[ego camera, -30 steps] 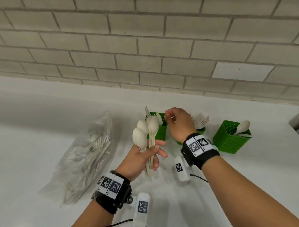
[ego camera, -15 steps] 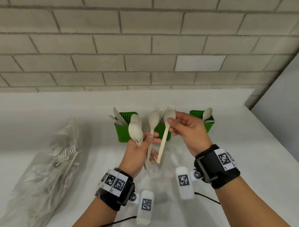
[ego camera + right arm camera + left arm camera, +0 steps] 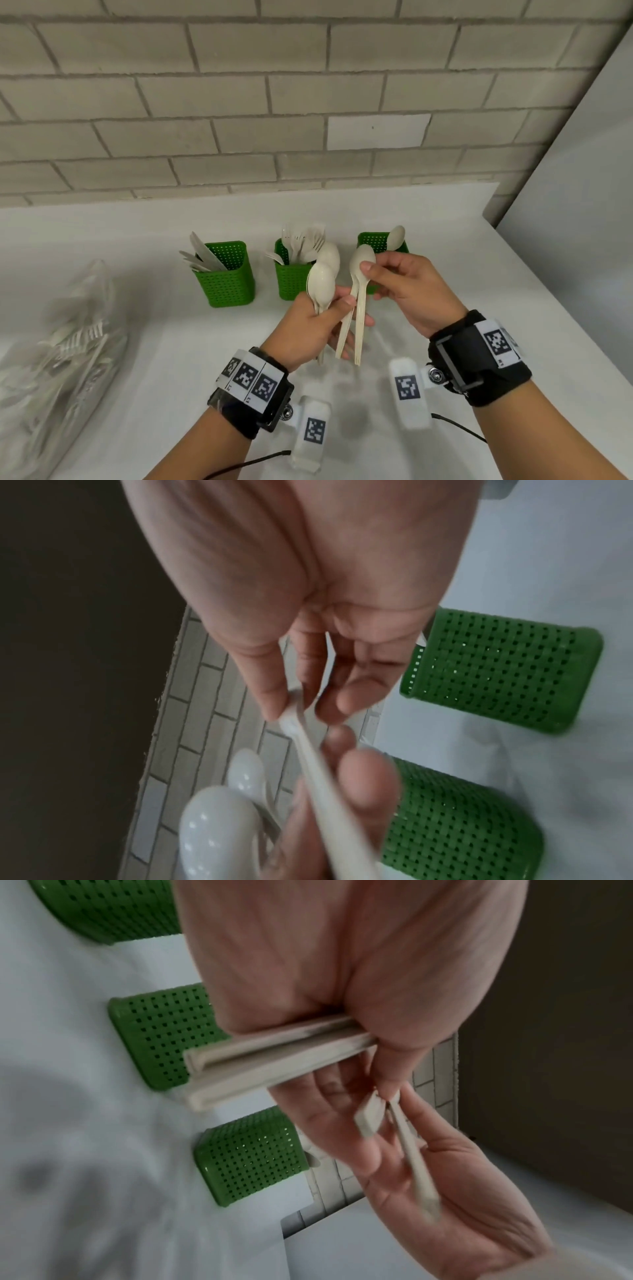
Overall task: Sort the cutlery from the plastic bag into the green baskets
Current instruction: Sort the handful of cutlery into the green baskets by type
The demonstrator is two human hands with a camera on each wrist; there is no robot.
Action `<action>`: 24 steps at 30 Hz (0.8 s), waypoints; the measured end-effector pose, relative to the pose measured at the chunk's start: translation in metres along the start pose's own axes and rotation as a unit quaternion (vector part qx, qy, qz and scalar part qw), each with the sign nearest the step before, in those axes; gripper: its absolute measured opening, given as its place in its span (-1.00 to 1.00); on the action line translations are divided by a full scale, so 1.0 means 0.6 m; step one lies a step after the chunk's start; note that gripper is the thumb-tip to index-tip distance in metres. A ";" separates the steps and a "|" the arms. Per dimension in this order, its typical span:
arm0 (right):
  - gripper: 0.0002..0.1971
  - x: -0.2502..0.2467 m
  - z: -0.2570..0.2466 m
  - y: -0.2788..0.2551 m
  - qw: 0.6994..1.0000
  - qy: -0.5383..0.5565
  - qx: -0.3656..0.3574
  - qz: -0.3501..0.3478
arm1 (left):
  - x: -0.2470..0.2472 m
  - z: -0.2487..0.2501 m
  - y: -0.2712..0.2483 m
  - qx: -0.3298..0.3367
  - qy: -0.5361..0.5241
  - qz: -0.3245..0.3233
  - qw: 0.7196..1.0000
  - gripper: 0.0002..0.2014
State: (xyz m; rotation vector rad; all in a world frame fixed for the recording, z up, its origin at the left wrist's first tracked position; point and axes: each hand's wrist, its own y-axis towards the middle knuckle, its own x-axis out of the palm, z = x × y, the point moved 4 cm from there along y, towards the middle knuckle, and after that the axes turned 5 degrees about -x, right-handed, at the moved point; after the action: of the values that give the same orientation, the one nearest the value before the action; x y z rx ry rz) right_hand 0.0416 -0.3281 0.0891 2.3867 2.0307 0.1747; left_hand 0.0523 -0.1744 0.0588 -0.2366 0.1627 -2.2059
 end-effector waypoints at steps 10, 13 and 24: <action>-0.65 -0.043 -0.013 0.007 0.991 0.112 -0.003 -0.071 | 0.033 -0.012 0.030 0.020 -0.009 0.024 0.999 -0.53; -0.71 -0.041 0.001 0.006 0.991 0.108 -0.006 -0.082 | 0.041 -0.015 0.035 0.016 -0.053 0.010 0.998 -0.45; -0.62 -0.038 -0.001 0.014 0.979 0.167 0.040 -0.111 | 0.033 -0.030 0.036 0.011 -0.073 -0.043 0.996 -0.37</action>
State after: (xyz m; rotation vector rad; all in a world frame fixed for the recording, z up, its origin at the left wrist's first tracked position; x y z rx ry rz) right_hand 0.0465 -0.3521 0.0883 2.2790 2.4725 0.5331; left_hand 0.0534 -0.2026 0.0389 -0.3974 0.0471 -2.2650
